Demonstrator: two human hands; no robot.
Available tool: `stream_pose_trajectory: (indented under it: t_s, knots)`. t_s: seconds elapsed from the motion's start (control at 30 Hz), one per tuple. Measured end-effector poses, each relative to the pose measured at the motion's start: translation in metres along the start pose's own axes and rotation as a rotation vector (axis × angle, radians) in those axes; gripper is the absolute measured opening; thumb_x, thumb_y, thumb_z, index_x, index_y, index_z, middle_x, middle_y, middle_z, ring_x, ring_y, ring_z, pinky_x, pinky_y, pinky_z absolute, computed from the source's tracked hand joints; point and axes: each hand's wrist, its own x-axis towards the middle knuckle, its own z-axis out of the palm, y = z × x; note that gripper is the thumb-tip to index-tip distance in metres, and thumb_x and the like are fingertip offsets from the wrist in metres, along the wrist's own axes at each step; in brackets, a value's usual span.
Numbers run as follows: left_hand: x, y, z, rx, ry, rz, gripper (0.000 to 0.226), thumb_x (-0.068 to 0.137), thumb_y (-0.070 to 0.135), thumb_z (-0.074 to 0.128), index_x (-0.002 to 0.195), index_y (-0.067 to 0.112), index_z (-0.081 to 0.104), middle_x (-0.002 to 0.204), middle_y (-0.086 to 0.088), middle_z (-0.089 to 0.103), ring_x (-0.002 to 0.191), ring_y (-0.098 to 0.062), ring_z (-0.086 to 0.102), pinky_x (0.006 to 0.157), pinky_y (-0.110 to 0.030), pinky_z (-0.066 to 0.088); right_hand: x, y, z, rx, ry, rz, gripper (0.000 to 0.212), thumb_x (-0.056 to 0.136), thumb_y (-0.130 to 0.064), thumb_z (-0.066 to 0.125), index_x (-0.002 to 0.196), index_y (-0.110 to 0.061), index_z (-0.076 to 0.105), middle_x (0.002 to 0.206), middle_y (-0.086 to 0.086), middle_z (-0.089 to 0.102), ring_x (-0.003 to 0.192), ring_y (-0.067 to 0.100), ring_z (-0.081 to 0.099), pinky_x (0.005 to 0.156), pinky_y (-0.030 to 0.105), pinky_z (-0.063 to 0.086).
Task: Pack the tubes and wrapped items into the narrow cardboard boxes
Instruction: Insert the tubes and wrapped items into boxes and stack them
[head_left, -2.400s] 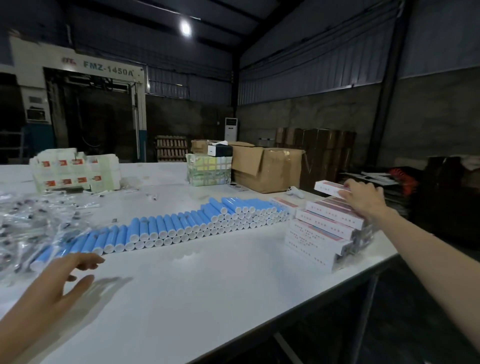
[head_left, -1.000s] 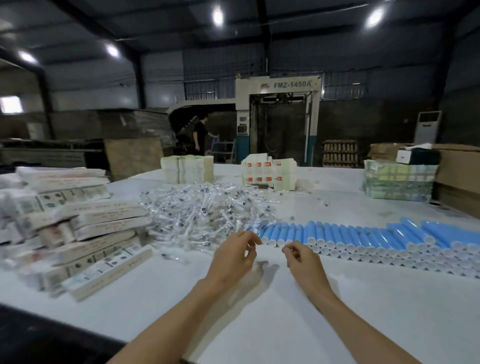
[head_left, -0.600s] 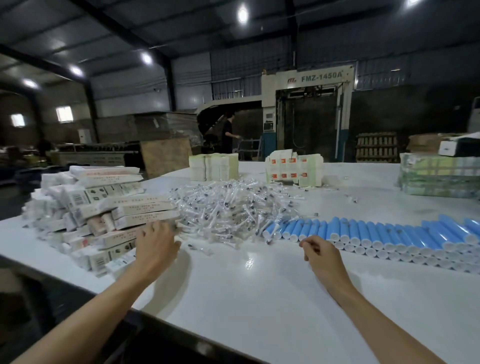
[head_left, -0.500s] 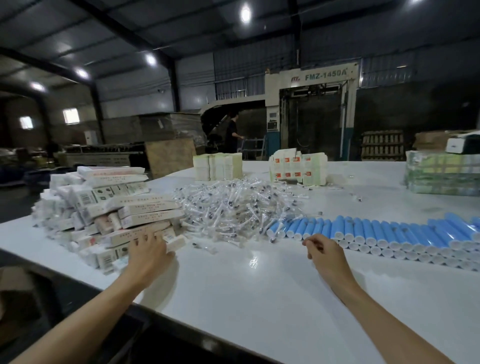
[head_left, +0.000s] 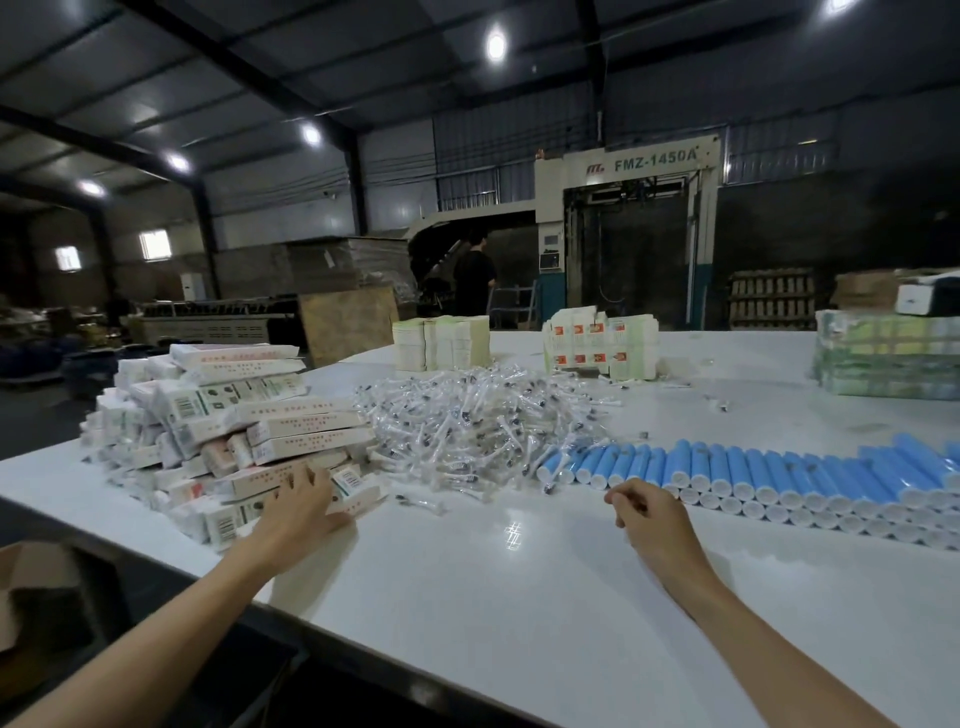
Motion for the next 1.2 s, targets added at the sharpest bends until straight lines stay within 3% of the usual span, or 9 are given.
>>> stream_pose_trajectory:
  t_s: [0.1,0.27,0.43,0.57,0.7,0.83,0.93,1.07,1.2]
  knots:
    - [0.002,-0.002,-0.002,-0.097,0.037,0.122,0.068,0.1,0.051,0.07,0.15,0.014,0.043,0.136,-0.006,0.043,0.101,-0.018,0.057,0.082,-0.028,0.054,0.001,0.001,0.0,0.003,0.002,0.005,0.023,0.101,-0.013,0.06,0.086,-0.026,0.073,0.071,-0.002,0.068,0.069,0.01,0.063,0.068,0.035,0.05]
    - [0.0,0.037,-0.024,-0.338,0.172,0.184,0.08,0.099,0.059,0.066,0.164,0.027,0.033,0.153,-0.002,0.049,0.109,-0.017,0.06,0.079,-0.032,0.05,0.002,0.001,0.002,0.001,-0.002,0.005,0.025,0.101,-0.014,0.059,0.085,-0.027,0.072,0.072,-0.003,0.068,0.069,0.009,0.063,0.067,0.033,0.051]
    - [-0.006,0.102,-0.043,-0.44,0.324,0.336,0.084,0.091,0.075,0.058,0.161,0.031,0.039,0.147,-0.001,0.066,0.09,-0.007,0.061,0.056,-0.013,0.047,-0.007,-0.011,0.004,0.006,-0.035,-0.033,0.023,0.102,-0.014,0.06,0.085,-0.027,0.07,0.073,-0.001,0.066,0.07,0.016,0.062,0.067,0.029,0.048]
    - [-0.006,0.164,-0.044,-0.44,0.35,0.482,0.08,0.098,0.069,0.057,0.164,0.029,0.036,0.146,-0.004,0.066,0.089,-0.012,0.069,0.071,-0.029,0.06,-0.013,-0.035,0.006,0.233,-0.124,-0.079,0.013,0.106,-0.029,0.06,0.101,-0.026,0.072,0.079,-0.001,0.068,0.069,0.01,0.058,0.065,0.028,0.046]
    - [-0.007,0.221,-0.031,-0.348,0.414,0.529,0.075,0.104,0.057,0.059,0.166,0.022,0.034,0.147,-0.003,0.062,0.11,-0.026,0.072,0.077,-0.04,0.06,-0.011,-0.057,0.002,0.606,-0.073,-0.036,0.033,0.102,-0.042,0.062,0.119,-0.014,0.063,0.098,0.008,0.077,0.086,0.02,0.071,0.071,0.029,0.054]
    - [-0.016,0.267,-0.023,-0.439,0.467,0.512,0.072,0.102,0.056,0.063,0.159,0.016,0.043,0.136,-0.001,0.063,0.109,-0.027,0.07,0.072,-0.035,0.054,-0.007,-0.05,-0.003,0.616,0.053,0.039,0.045,0.094,-0.041,0.077,0.12,-0.017,0.05,0.103,0.006,0.079,0.091,0.018,0.075,0.083,0.03,0.057]
    - [-0.02,0.289,-0.019,-0.688,0.269,0.524,0.073,0.096,0.054,0.073,0.154,0.024,0.043,0.131,0.012,0.065,0.109,-0.014,0.067,0.078,-0.022,0.051,0.0,-0.039,-0.012,0.65,0.142,0.122,0.04,0.094,-0.026,0.078,0.118,-0.015,0.048,0.098,0.008,0.08,0.082,0.018,0.074,0.087,0.034,0.057]
    - [-0.01,0.298,-0.025,-1.444,-0.535,0.323,0.04,0.1,0.047,0.073,0.135,0.03,0.065,0.109,0.011,0.081,0.096,-0.006,0.077,0.083,-0.026,0.057,0.007,-0.029,-0.033,0.573,0.162,0.126,0.026,0.098,-0.021,0.073,0.116,-0.015,0.055,0.088,0.001,0.08,0.076,0.014,0.068,0.074,0.023,0.055]
    - [0.0,0.303,-0.012,-1.506,-0.568,0.327,0.025,0.103,0.028,0.073,0.123,0.015,0.079,0.109,-0.009,0.083,0.096,-0.024,0.079,0.08,-0.035,0.062,0.013,-0.027,-0.044,0.419,0.128,0.1,0.016,0.101,-0.028,0.069,0.113,-0.019,0.063,0.096,-0.002,0.08,0.082,0.007,0.072,0.071,0.019,0.054]
